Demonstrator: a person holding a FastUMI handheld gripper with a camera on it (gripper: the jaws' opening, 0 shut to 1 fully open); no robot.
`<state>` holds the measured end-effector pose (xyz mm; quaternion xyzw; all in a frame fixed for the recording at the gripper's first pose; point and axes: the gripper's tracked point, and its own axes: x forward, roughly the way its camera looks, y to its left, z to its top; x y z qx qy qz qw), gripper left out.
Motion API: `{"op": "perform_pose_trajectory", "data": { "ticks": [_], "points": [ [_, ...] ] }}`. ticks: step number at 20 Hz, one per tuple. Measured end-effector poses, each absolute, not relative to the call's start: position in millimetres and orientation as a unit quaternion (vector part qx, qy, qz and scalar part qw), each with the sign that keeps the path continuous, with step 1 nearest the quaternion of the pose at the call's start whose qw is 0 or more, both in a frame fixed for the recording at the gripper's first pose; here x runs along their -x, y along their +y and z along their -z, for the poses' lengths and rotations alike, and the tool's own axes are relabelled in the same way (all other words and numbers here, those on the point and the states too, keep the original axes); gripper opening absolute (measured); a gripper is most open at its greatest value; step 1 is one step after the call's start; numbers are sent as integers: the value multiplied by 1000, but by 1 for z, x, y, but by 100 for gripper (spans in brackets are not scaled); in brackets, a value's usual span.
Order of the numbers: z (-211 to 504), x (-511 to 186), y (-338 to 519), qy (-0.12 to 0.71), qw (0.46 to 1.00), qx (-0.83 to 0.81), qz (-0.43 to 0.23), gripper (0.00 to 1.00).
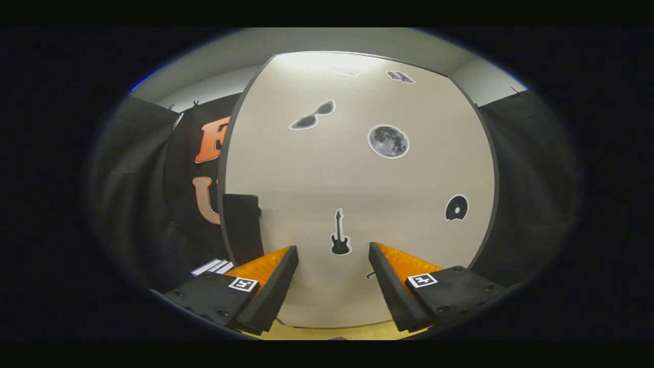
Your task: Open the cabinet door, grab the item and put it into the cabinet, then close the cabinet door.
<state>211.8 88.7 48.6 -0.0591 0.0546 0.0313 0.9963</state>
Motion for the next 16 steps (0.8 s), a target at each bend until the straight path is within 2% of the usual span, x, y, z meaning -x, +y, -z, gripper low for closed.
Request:
{"op": "perform_pose_trajectory", "data": {
  "ticks": [6,9,16],
  "points": [
    [-46,-204,86,56,997,31,-52,91],
    [-53,-179,90,54,996,22,-75,92],
    [-80,-102,76,19,996,45,-80,92]
  ]
}}
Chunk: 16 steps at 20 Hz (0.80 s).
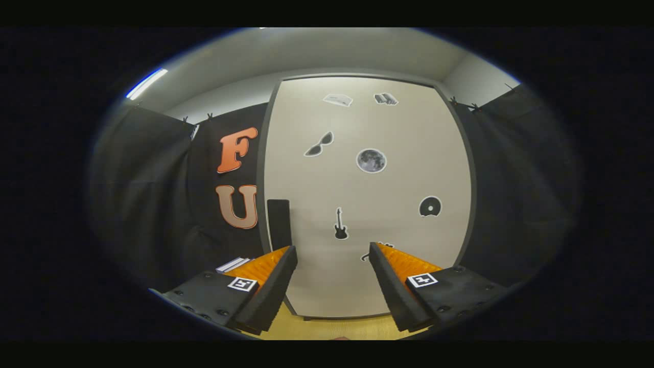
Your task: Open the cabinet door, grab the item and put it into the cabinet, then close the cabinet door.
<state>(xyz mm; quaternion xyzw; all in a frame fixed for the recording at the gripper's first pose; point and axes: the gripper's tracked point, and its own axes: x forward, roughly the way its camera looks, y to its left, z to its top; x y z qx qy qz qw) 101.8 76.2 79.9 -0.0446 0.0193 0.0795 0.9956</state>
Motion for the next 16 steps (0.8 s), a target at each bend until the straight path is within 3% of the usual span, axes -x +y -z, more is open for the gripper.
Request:
{"op": "perform_pose_trajectory", "data": {
  "ticks": [16],
  "points": [
    [-63,62,-13,-31,999,29,6,92]
  ]
}}
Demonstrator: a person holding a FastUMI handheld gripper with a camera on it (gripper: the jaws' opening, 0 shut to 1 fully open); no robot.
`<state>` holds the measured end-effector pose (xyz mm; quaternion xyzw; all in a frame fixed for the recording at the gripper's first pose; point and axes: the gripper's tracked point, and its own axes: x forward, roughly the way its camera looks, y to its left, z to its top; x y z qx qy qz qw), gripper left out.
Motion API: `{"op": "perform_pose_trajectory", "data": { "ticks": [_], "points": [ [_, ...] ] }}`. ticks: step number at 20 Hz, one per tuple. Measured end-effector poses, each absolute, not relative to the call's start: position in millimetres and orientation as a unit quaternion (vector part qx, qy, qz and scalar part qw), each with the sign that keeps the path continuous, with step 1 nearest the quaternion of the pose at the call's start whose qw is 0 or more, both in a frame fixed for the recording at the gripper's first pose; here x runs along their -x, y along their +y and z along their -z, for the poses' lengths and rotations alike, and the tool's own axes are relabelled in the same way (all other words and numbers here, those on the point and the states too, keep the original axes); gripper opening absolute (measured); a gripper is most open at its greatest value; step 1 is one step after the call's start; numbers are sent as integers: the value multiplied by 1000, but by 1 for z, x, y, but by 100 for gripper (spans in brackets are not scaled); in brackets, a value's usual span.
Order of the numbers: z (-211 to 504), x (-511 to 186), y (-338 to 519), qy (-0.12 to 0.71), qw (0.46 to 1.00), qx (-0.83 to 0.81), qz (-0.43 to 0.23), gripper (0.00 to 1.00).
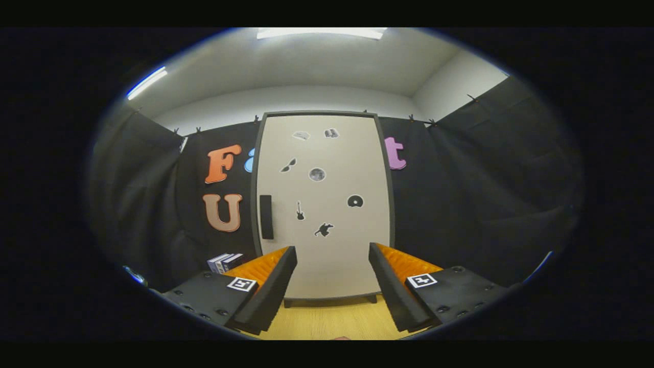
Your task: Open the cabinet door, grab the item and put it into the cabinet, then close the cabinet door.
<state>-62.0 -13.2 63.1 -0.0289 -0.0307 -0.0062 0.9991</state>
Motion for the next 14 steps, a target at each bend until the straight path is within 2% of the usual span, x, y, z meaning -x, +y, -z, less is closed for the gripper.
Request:
{"op": "perform_pose_trajectory", "data": {
  "ticks": [6,14],
  "points": [
    [-47,84,-62,-28,998,34,53,94],
    [-49,96,-78,-33,997,32,55,95]
  ]
}}
